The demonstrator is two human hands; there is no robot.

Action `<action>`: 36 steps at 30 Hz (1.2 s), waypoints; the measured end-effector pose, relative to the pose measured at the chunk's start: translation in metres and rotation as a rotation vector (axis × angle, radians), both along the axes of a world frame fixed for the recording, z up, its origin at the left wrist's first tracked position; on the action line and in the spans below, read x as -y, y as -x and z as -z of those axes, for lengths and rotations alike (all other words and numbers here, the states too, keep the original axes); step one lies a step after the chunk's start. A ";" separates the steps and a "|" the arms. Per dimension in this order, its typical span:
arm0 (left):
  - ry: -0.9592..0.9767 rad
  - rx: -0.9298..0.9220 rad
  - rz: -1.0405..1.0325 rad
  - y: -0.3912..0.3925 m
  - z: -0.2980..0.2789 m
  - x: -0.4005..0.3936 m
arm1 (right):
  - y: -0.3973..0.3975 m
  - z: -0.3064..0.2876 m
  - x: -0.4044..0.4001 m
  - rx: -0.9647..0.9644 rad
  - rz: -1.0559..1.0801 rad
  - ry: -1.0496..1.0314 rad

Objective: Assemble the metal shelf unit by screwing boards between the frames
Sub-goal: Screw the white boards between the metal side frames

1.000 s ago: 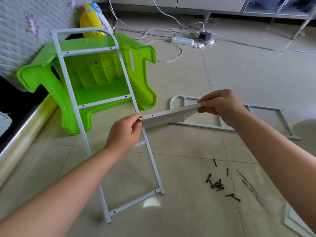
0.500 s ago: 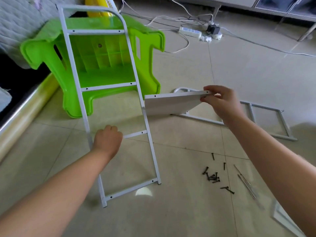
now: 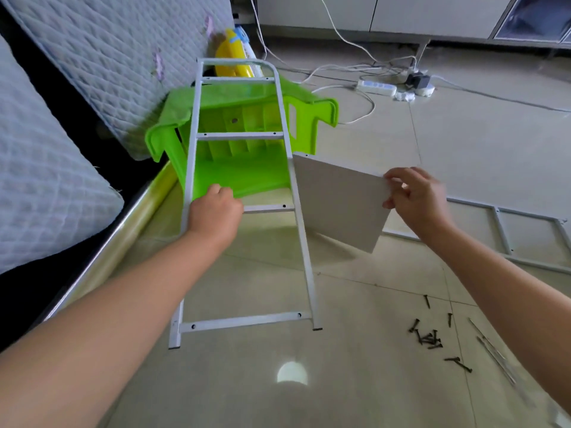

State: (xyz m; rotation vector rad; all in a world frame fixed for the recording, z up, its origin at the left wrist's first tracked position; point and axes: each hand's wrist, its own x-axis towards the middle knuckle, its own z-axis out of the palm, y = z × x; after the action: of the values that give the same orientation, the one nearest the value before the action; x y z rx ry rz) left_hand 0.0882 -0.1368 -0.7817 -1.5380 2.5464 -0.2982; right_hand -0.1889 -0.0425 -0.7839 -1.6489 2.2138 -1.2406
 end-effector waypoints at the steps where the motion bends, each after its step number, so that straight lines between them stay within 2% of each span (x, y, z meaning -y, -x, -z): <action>1: 0.021 -0.038 0.007 0.002 -0.007 0.001 | -0.003 -0.003 0.001 0.007 0.001 -0.012; 7: 0.217 -0.267 0.087 0.007 -0.039 0.009 | -0.014 -0.014 0.005 0.093 -0.056 -0.030; 10: 0.130 -0.219 -0.013 0.009 -0.040 0.017 | -0.024 -0.017 0.007 0.149 -0.144 -0.021; 12: 0.161 -0.267 0.044 0.008 -0.041 0.014 | -0.031 -0.021 0.008 0.182 -0.196 -0.014; 15: 0.201 -0.285 0.226 0.002 -0.036 0.014 | -0.036 -0.022 0.009 0.366 -0.190 -0.043; 20: 0.029 -0.381 0.232 -0.003 -0.029 0.008 | -0.040 -0.006 0.006 0.689 -0.181 -0.138; 22: -0.016 -0.440 0.199 -0.001 -0.026 0.005 | -0.040 -0.001 0.004 0.676 -0.187 -0.182; 26: -0.016 -0.495 0.304 0.012 -0.026 -0.003 | -0.039 -0.001 0.003 0.558 -0.219 -0.210; 30: -0.085 -0.415 0.285 0.024 -0.027 -0.003 | -0.040 -0.004 -0.004 0.452 -0.248 -0.237; 36: -0.235 -0.458 0.244 0.024 -0.030 -0.003 | -0.038 -0.014 -0.009 0.335 -0.281 -0.285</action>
State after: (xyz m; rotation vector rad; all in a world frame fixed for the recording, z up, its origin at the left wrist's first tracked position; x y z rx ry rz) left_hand 0.0642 -0.1342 -0.7516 -1.3300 2.9820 0.3616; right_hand -0.1512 -0.0336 -0.7695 -1.4554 1.7911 -0.9888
